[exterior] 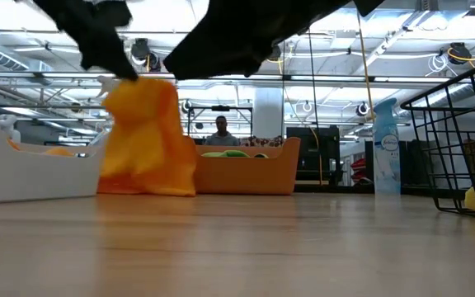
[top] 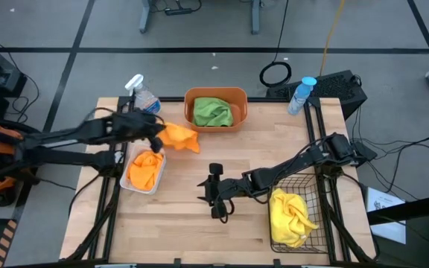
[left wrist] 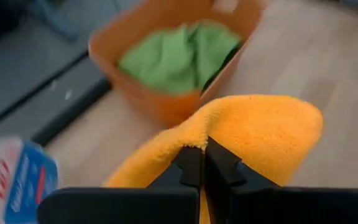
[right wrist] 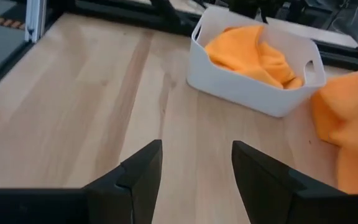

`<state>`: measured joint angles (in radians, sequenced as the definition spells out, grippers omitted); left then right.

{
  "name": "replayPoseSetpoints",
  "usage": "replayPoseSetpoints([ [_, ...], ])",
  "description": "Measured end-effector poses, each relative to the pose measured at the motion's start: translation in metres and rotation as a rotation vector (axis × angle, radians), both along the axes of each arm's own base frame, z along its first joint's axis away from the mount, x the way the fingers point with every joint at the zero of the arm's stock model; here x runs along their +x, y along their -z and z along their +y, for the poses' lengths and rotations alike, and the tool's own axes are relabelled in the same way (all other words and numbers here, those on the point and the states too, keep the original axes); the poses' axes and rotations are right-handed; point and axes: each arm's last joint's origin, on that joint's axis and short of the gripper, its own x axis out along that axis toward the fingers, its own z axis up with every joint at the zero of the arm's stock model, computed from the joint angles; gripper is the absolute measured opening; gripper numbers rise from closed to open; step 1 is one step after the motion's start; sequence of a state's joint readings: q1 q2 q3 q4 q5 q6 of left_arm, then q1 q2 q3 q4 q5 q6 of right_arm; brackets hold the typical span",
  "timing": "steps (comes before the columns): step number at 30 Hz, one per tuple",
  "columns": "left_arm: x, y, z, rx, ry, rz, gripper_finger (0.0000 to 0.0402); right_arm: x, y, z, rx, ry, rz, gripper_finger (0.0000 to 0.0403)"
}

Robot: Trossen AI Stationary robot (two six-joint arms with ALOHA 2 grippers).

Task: Sort microfiber towel by color & place in baskets
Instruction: Put the orange microfiber cloth into the white bin

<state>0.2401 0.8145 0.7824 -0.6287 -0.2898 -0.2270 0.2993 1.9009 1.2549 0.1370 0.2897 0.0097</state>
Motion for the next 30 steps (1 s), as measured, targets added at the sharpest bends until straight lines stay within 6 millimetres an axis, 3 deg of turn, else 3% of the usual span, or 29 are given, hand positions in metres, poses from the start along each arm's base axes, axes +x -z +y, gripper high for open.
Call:
replayPoseSetpoints([
  [7,-0.032,-0.071,-0.019,0.081,0.101,-0.247,0.0005,0.002,0.002,0.000,0.002,0.001,-0.006,0.0187],
  [14,-0.044,-0.113,-0.034,0.150,0.249,-0.363,0.0005,-0.003,0.010,-0.005,-0.098,0.129,0.020,0.0187],
  [20,-0.036,-0.120,-0.044,0.205,0.368,-0.331,0.0004,-0.007,0.014,-0.008,-0.207,0.210,0.026,0.0187],
  [26,-0.019,-0.115,-0.052,0.202,0.434,-0.288,0.0004,-0.014,-0.007,-0.010,-0.324,0.311,-0.024,0.0187],
  [30,-0.005,-0.113,-0.061,0.196,0.480,-0.283,0.0004,-0.013,-0.018,-0.017,-0.287,0.355,-0.070,0.0187],
])
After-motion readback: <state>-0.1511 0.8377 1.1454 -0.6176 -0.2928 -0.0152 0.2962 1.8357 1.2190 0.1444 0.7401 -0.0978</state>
